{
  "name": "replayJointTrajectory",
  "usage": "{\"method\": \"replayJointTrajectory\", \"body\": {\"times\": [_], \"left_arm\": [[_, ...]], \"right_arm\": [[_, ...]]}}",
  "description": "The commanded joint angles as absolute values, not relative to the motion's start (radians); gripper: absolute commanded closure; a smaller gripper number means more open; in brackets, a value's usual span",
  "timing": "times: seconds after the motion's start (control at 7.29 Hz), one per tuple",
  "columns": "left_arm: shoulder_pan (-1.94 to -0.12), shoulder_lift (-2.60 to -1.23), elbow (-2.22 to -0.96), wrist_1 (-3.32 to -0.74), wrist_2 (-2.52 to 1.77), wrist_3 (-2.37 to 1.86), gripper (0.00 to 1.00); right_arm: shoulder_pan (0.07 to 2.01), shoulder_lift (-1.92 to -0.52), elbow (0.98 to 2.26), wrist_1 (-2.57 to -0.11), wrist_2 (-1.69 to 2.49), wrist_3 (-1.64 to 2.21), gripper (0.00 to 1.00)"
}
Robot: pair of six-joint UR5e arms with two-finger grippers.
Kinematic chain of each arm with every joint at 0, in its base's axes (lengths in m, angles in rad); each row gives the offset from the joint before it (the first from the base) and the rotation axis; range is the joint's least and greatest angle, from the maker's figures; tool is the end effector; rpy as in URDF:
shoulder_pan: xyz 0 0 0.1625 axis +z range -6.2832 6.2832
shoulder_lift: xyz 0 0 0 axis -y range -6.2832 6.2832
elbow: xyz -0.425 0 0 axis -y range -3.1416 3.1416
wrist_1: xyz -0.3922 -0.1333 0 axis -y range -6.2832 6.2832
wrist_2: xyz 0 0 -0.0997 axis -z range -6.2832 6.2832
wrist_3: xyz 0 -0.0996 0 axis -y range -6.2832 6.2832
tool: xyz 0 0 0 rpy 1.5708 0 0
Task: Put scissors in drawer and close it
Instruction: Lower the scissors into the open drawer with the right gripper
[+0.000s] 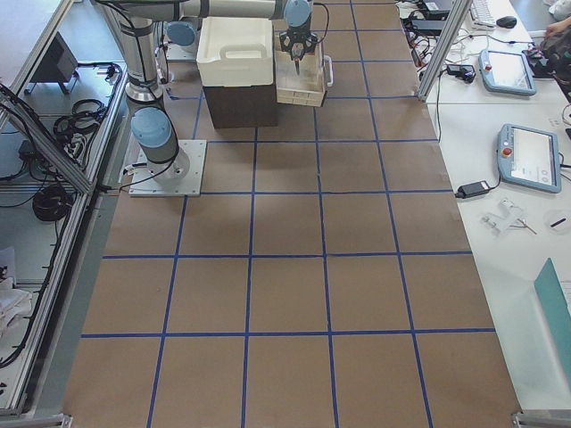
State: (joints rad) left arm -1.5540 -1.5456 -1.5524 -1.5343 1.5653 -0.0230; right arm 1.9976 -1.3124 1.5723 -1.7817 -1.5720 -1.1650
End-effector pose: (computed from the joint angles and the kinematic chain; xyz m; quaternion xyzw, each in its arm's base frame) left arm -0.1256 -0.4906 0.5132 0.0198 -0.9990 0.0400 0.0029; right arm 0.3623 -0.4750 0.3682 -0.7143 0.6994 0.0231 0.0083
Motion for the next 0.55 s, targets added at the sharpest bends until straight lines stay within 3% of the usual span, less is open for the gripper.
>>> {"method": "replayJointTrajectory", "body": {"times": [0.0, 0.41], "left_arm": [[-1.554, -1.542, -1.555, -1.537, 1.559, -0.018, 0.00], [-1.551, -1.537, -1.571, -1.525, 1.555, 0.055, 0.00]], "right_arm": [[2.020, -1.272, 1.572, -1.798, -1.566, -1.158, 1.00], [2.022, -1.230, 1.572, -1.862, -1.534, -1.129, 0.96]]}}
